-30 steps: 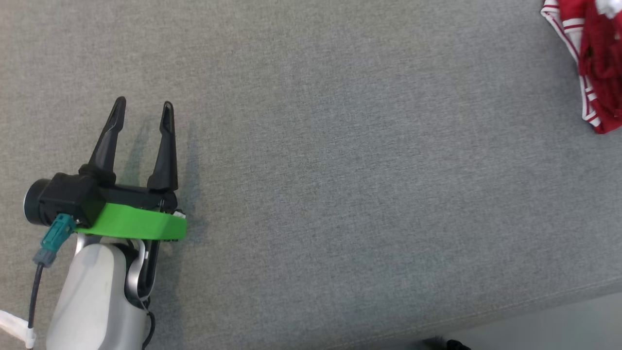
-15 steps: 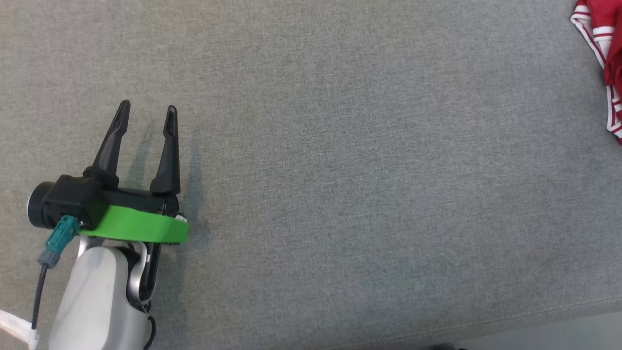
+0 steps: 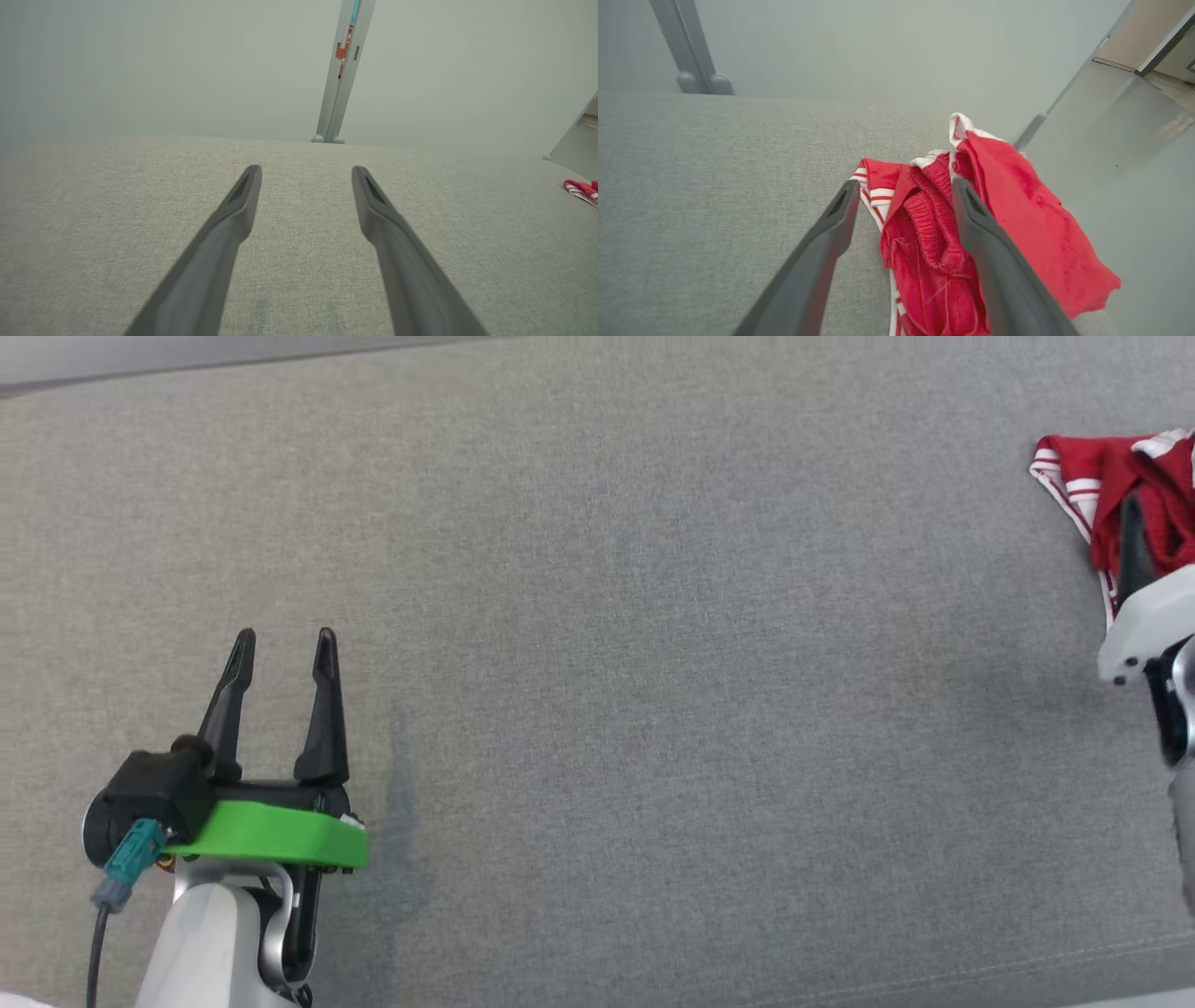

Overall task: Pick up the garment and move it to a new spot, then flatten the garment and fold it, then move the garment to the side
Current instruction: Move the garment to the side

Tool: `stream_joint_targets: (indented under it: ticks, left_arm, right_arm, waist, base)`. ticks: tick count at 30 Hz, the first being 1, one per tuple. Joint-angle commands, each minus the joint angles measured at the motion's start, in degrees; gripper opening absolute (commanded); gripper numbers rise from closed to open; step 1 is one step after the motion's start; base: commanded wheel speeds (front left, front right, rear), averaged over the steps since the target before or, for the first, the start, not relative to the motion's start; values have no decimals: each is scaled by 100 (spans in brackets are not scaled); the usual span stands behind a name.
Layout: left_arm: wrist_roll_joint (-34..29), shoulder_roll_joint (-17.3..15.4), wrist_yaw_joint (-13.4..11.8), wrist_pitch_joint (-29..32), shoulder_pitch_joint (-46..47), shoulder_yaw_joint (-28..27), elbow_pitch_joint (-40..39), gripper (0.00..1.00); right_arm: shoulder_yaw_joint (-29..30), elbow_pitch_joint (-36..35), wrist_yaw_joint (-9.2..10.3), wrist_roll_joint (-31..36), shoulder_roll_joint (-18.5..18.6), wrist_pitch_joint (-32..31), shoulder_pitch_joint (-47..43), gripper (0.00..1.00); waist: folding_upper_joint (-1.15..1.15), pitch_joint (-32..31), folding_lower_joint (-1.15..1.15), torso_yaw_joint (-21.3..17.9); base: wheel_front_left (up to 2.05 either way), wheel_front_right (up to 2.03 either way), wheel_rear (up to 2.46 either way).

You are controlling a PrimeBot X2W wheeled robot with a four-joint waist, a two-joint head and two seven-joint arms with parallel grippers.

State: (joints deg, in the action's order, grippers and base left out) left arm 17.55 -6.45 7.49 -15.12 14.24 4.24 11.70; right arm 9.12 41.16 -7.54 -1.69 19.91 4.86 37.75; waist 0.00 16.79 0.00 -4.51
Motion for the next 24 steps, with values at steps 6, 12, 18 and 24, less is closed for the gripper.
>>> stream_joint_targets:
  ticks: [6, 12, 18, 24]
  left_arm:
    - [14, 68, -3, 1, -374, -151, 106, 100]
    - [49, 136, -3, 1, -630, -276, 335, 100]
    - [34, 187, -3, 1, -844, -322, 532, 100]
    - [-20, 217, -3, 1, -952, -335, 739, 100]
  right_arm:
    - [-101, -1228, 11, -542, -403, 320, -1268, 100]
    - [-335, -2148, 11, -413, -815, 589, -2190, 100]
    - [-603, -2459, 11, -318, -1136, 606, -2738, 100]
    - [-644, -2675, 11, -263, -1298, 518, -3050, 100]
  waist:
    - [0, -866, 0, 225]
    - [0, -1268, 0, 262]
    - [0, -1592, 0, 328]
    - [0, -1742, 0, 422]
  base:
    - [0, 0, 0]
    - [0, 0, 0]
    - [0, 0, 0]
    - [0, 0, 0]
